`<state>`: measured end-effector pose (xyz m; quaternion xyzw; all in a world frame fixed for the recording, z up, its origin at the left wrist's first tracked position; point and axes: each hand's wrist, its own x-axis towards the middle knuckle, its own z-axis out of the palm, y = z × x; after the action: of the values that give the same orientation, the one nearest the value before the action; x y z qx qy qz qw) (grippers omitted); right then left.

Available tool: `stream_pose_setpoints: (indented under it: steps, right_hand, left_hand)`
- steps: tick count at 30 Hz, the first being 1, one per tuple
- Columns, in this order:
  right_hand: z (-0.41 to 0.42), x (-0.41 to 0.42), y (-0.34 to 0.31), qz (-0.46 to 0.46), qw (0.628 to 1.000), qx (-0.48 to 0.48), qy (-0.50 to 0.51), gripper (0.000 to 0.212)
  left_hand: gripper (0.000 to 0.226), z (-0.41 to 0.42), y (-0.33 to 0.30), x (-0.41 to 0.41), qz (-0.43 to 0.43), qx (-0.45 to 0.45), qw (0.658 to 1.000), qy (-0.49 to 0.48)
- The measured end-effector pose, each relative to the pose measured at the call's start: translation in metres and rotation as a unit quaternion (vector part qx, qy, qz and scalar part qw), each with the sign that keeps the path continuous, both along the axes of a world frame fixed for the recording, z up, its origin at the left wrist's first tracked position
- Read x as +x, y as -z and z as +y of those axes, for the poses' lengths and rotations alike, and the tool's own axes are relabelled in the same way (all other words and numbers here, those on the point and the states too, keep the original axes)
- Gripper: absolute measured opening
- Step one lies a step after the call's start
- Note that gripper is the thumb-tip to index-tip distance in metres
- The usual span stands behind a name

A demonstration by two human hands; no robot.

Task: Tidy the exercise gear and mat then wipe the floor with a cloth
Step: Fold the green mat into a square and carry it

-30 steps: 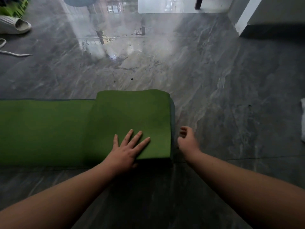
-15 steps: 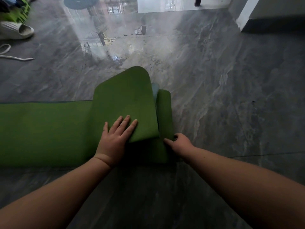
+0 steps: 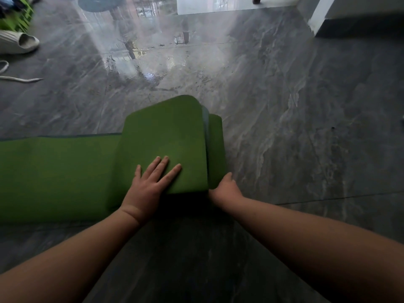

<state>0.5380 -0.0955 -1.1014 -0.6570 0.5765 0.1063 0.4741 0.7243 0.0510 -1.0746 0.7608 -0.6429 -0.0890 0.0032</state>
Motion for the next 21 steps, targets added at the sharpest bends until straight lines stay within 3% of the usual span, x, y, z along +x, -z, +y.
stream_pose_setpoints:
  steps: [4, 7, 10, 15, 19, 21]
  right_hand:
    - [-0.005, 0.004, 0.002, 0.025, 0.999, -0.020, 0.042, 0.058]
    - [-0.012, -0.007, 0.003, 0.005, 0.999, -0.029, 0.039, 0.056]
    - [-0.023, -0.017, 0.004, -0.039, 0.998, -0.024, 0.048, 0.039]
    - [-0.044, -0.032, 0.006, -0.142, 0.985, 0.064, 0.080, 0.017]
    - [-0.058, -0.049, 0.018, -0.160, 0.974, 0.138, 0.082, 0.021]
    - [-0.066, -0.056, 0.023, -0.128, 0.982, 0.125, 0.066, 0.026]
  left_hand:
    - [0.113, 0.001, 0.003, -0.005, -0.031, 0.014, 0.999, 0.021]
    - [0.117, -0.001, 0.003, -0.006, -0.031, 0.013, 0.999, 0.024]
    - [0.111, 0.003, 0.007, -0.011, -0.034, 0.043, 0.998, 0.038]
    - [0.108, -0.013, 0.009, -0.026, 0.006, 0.064, 0.998, 0.022]
    - [0.098, -0.031, 0.007, -0.053, 0.013, 0.122, 0.992, 0.015]
    - [0.094, -0.038, 0.010, -0.066, 0.015, 0.149, 0.988, 0.025]
